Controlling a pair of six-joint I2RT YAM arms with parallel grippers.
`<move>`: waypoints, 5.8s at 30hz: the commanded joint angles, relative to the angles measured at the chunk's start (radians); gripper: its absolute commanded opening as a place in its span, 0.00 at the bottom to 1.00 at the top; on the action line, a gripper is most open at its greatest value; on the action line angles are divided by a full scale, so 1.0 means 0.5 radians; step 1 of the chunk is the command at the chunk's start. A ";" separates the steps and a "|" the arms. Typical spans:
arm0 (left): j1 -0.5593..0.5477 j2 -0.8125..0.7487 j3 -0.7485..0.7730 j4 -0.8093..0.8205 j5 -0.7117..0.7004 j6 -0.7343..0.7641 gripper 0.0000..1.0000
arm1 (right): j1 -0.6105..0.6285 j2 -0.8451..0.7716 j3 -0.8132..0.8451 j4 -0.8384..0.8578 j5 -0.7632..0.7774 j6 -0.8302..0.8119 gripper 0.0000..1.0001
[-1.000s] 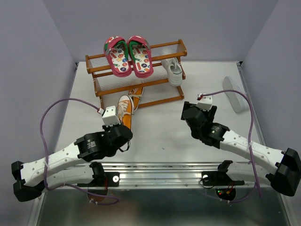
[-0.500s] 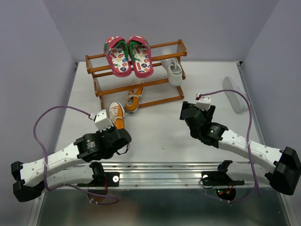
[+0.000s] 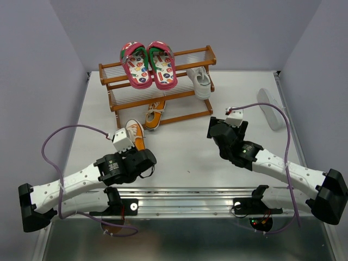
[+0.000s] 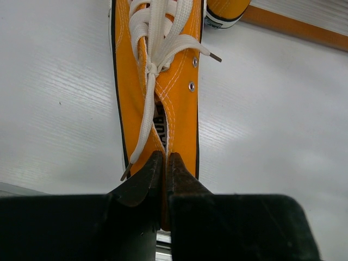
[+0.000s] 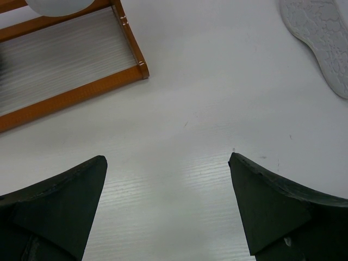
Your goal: Place and organize the shoes onto the shoe shelf
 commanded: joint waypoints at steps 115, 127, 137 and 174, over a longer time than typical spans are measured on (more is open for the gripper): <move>1.161 0.885 -0.063 2.247 0.557 1.961 0.72 | -1.056 0.135 0.309 0.071 -0.838 -0.077 1.00; 0.918 0.446 -0.060 1.667 0.526 1.845 0.80 | -1.744 0.920 0.965 0.028 -0.960 -0.190 1.00; 0.783 0.274 0.026 1.568 0.581 1.869 0.80 | -2.036 1.432 1.322 0.013 -0.919 -0.543 1.00; 0.783 0.246 0.087 1.516 0.504 1.881 0.80 | -1.689 0.963 0.926 -0.238 -1.362 -0.390 1.00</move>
